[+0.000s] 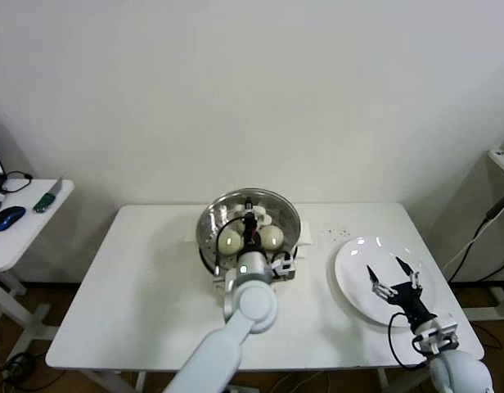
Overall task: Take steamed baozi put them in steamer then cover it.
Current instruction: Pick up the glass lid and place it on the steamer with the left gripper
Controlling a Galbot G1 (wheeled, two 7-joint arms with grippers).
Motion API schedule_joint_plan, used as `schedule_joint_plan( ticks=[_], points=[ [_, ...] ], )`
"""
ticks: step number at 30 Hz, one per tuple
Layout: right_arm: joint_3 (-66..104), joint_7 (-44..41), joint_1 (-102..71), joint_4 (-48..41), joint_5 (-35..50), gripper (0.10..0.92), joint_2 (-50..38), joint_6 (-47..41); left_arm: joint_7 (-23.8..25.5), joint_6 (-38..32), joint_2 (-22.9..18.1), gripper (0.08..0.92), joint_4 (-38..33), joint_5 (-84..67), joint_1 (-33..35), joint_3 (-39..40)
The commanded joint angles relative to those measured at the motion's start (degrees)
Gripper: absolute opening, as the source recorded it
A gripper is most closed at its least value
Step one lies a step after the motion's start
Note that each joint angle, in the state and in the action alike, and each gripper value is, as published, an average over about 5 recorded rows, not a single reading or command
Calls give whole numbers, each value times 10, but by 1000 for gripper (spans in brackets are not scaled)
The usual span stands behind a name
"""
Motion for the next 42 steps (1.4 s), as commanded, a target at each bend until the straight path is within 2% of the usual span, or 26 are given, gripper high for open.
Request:
schedule_joint_plan(
  ticks=[1,27,34,37,42],
  points=[
    [-3,-1,2,-2,-4,823,-1,1,-14,28,-14,150,30,-14,-5,-4],
    [0,-6,-1,-5,-11,823,5,5,-35,28,-12,150,40,-44,-3,-17],
    [8,-9,-3,-5,-10,823,0,6,-33,28,2,151,30,-57,-1,-12],
    [10,-12,-4,-5,-8,823,1,5,-31,28,13,183,20,-63,2,-12],
    [11,-16,-2,-3,-6,823,1,2,-29,28,33,320,-9,-66,5,-9]
  ],
)
